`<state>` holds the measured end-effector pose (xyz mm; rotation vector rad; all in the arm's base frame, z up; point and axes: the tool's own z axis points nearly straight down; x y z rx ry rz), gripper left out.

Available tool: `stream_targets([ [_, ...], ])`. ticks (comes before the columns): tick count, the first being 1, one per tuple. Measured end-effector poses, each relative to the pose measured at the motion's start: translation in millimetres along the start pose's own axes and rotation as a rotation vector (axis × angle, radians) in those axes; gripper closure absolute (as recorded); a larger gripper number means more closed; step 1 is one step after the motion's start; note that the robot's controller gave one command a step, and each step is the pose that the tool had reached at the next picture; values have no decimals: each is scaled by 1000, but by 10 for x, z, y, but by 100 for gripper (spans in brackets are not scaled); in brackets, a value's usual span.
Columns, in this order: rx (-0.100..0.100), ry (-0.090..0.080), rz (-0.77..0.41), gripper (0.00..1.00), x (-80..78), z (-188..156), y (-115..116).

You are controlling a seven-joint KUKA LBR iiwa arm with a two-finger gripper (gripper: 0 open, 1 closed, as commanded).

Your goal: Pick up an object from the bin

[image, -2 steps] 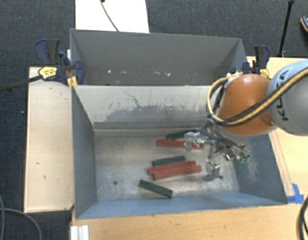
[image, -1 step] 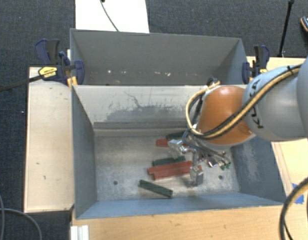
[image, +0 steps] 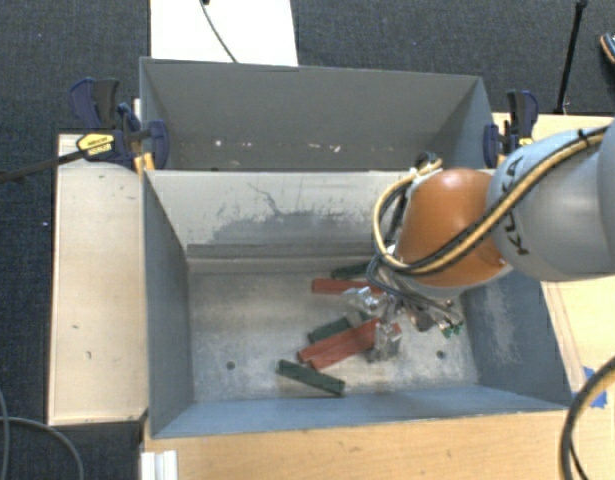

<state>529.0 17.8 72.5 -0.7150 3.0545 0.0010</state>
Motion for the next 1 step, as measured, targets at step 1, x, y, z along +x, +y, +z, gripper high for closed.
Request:
stream_targets([
  [1,3,-6,18,100,-219,-1394,96],
])
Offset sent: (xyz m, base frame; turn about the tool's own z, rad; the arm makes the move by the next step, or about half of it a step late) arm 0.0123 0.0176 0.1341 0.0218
